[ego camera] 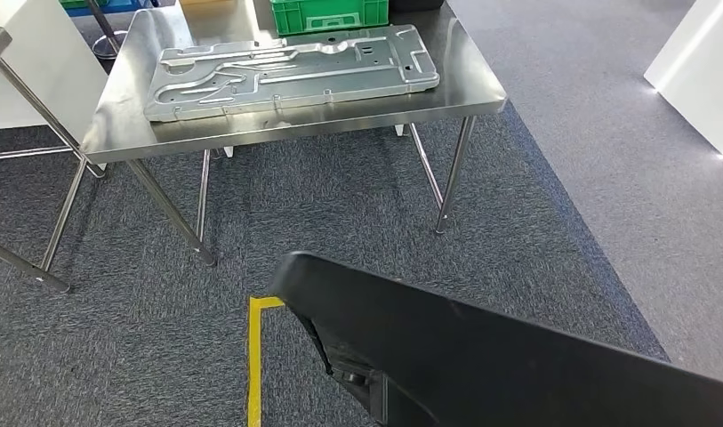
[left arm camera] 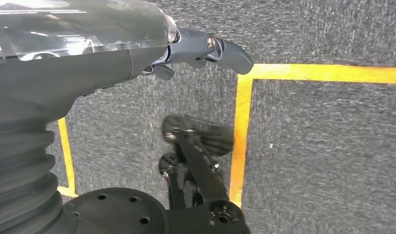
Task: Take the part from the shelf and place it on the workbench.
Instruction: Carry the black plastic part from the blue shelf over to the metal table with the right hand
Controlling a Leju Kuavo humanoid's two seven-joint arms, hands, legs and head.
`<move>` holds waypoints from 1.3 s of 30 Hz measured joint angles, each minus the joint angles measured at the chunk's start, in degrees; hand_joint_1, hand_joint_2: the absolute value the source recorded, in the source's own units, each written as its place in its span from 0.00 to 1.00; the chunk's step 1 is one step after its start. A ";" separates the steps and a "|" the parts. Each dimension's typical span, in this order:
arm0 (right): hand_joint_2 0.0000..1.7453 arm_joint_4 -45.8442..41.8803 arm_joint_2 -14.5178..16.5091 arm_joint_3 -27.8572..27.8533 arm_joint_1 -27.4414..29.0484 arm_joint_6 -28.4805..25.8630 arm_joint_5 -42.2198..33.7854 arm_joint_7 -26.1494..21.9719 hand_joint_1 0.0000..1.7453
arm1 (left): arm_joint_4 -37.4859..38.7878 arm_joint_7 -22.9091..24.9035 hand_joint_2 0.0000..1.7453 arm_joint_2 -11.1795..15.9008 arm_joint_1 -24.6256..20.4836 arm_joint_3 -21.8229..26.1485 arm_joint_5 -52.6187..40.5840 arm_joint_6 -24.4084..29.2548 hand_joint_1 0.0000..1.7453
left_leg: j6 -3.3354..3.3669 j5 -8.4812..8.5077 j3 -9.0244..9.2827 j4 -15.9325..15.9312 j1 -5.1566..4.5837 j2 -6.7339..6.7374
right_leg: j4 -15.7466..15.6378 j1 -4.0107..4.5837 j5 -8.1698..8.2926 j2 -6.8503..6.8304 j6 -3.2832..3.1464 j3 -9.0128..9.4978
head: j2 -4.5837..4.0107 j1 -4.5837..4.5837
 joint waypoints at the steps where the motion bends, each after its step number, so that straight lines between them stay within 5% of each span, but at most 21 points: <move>1: 1.00 0.18 -0.08 0.00 -0.61 0.40 -0.69 -0.01 1.00 | 0.00 0.01 1.00 0.05 0.03 0.12 0.03 0.05 0.00 | 0.52 1.90 1.13 -3.22 -0.26 0.19 | -0.12 0.05 -0.37 -0.13 0.08 0.61 | 0.00 0.10; 5: 1.00 0.90 -0.23 -0.13 -2.70 1.73 -3.18 -0.02 1.00 | 0.00 0.01 1.00 0.29 0.18 0.40 0.08 0.25 0.00 | 2.16 2.18 2.93 -8.30 -1.34 0.48 | -0.37 -0.14 -0.70 -0.27 1.34 1.71 | 0.00 0.09; 8: 1.00 1.41 -0.41 -0.80 -4.56 2.66 -4.19 -0.03 1.00 | 0.00 0.08 1.00 0.34 0.03 0.63 0.08 0.31 0.00 | 2.75 3.09 5.07 -9.94 -0.69 0.27 | 2.27 -0.11 -1.45 0.28 2.13 1.40 | 0.00 0.11; 12: 1.00 2.33 -0.65 -1.43 -5.76 3.19 -4.90 -0.05 1.00 | 0.00 0.18 1.00 0.26 -0.42 0.81 0.11 0.31 0.00 | 2.92 2.34 6.18 -10.23 -0.51 -0.14 | 13.33 -0.53 -5.73 1.02 2.90 -6.60 | 0.00 0.34; 13: 1.00 2.59 -0.68 -1.49 -5.90 3.29 -5.01 -0.04 1.00 | 0.00 0.20 1.00 0.22 -0.37 0.90 0.12 0.32 0.00 | 2.84 1.98 6.51 -10.18 -0.50 -0.25 | 14.08 -0.63 -5.24 1.04 3.01 -7.96 | 0.00 0.33; 15: 1.00 3.00 -0.74 -1.64 -6.26 3.50 -5.20 -0.04 1.00 | 0.00 0.22 1.00 0.12 -0.26 1.08 0.16 0.33 0.00 | 2.50 1.04 7.70 -10.09 -0.42 -0.47 | 9.57 -0.73 -0.67 1.04 3.11 -7.59 | 0.00 0.35; 16: 1.00 3.17 -0.79 -1.74 -6.43 3.56 -5.27 -0.04 1.00 | 0.00 0.22 1.00 0.04 -0.21 1.14 0.19 0.33 0.00 | 2.27 0.53 8.38 -10.15 -0.38 -0.57 | 6.13 -0.72 1.86 1.07 3.06 -6.55 | 0.00 0.35; 18: 1.00 3.51 -0.88 -1.92 -6.69 3.59 -5.40 -0.04 1.00 | 0.00 0.21 1.00 -0.07 -0.36 1.22 0.25 0.34 0.00 | 1.67 -0.29 9.23 -10.24 -0.39 -0.75 | 1.15 -0.41 4.11 1.11 2.59 -5.32 | 0.01 0.42; 23: 1.00 3.72 -0.98 -1.98 -6.91 3.56 -5.50 -0.02 1.00 | 0.00 0.23 1.00 -0.18 -0.59 1.39 0.42 0.40 0.00 | -0.10 -1.38 9.52 -8.32 -0.36 -0.54 | -0.48 -0.36 3.71 1.22 0.55 -3.83 | 0.00 0.41; 25: 1.00 3.74 -0.97 -1.97 -7.01 3.63 -5.48 -0.03 1.00 | 0.00 0.26 1.00 -0.28 -0.67 1.54 0.61 0.45 0.00 | -0.58 -3.87 6.49 -2.66 -0.18 -0.25 | -0.79 -0.42 3.13 1.11 0.02 -2.79 | 0.00 0.22; 27: 1.00 3.83 -0.96 -1.95 -7.07 3.72 -5.47 -0.04 1.00 | 0.00 0.30 1.00 -0.32 -0.61 1.68 0.75 0.49 0.00 | -0.86 -6.27 1.53 4.52 -0.06 -0.14 | -0.81 -0.36 2.33 1.11 -0.14 -2.03 | 0.00 0.10; 29: 1.00 3.95 -0.96 -1.93 -7.15 3.74 -5.58 -0.04 1.00 | 0.00 0.35 1.00 -0.33 -0.38 1.75 0.78 0.53 0.00 | -0.85 -4.80 -0.98 5.79 -0.01 -0.12 | -0.80 -0.32 1.42 1.19 -0.06 -0.94 | 0.00 0.10; 32: 1.00 4.04 -0.96 -1.93 -7.72 3.75 -5.95 -0.04 1.00 | 0.00 0.38 1.00 -0.32 -0.20 1.82 0.76 0.55 0.00 | -0.04 2.86 0.87 -3.77 -0.20 0.04 | -0.86 -0.30 -0.23 1.17 0.38 1.33 | 0.00 0.17; 33: 1.00 4.09 -0.96 -1.93 -7.95 3.74 -6.03 -0.04 1.00 | 0.00 0.39 1.00 -0.31 -0.22 1.89 0.73 0.54 0.00 | 0.39 3.97 1.48 -6.38 -0.42 0.12 | -0.92 -0.32 -0.66 1.18 0.64 1.73 | 0.00 0.17; 37: 1.00 4.08 -0.99 -1.92 -8.25 3.19 -5.98 0.00 1.00 | -0.04 0.43 1.00 -0.27 -0.04 2.07 0.52 0.57 0.00 | 1.61 4.29 2.80 -9.00 -0.73 0.06 | -0.38 -0.36 -1.26 1.24 2.09 2.81 | -0.01 0.30; 39: 1.00 3.79 -1.00 -1.96 -8.21 2.67 -5.83 -0.05 1.00 | -0.04 0.45 1.00 -0.30 -0.11 2.09 0.37 0.60 0.00 | 2.16 4.02 4.49 -9.88 -0.45 -0.07 | 2.67 -0.42 -2.35 1.27 2.46 1.83 | 0.00 0.47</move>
